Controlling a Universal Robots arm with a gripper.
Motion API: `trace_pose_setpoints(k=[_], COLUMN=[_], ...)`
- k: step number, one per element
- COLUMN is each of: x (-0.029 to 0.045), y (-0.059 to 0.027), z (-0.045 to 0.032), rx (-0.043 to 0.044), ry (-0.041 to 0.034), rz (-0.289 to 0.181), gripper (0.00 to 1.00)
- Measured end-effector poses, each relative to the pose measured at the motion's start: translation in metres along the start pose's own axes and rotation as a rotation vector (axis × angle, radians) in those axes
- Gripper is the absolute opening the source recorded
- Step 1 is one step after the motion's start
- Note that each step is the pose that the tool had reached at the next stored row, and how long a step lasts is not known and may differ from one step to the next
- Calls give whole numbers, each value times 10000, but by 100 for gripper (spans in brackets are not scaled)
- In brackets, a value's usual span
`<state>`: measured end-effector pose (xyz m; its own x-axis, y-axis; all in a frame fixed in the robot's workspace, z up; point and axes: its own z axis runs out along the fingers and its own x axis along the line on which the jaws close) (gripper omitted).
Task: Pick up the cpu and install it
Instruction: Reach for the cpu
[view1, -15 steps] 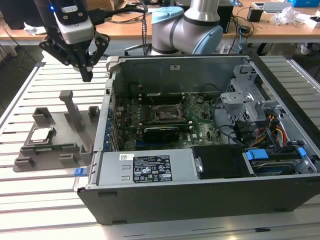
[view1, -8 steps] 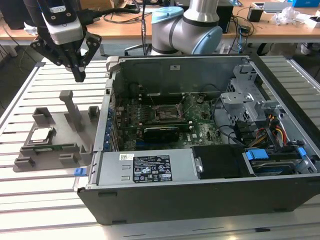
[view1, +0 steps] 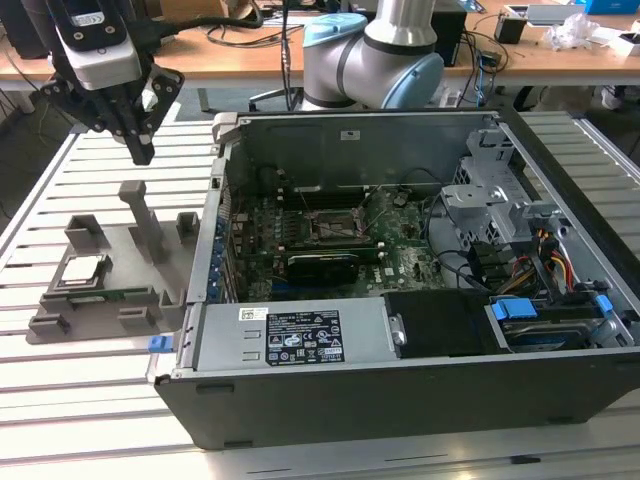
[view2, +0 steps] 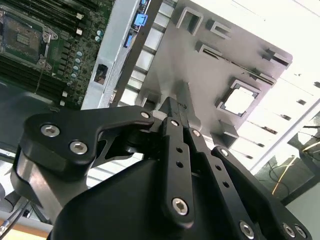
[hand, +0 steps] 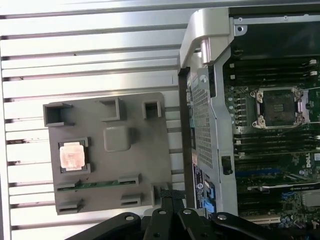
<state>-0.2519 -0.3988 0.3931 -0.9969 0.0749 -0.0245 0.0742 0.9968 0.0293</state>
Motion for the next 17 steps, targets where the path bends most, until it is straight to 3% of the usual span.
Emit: trace_pose_setpoints(k=[17], x=[266], y=[-20], z=[-6], rx=[1], ry=[1], rz=[0], gripper=[11])
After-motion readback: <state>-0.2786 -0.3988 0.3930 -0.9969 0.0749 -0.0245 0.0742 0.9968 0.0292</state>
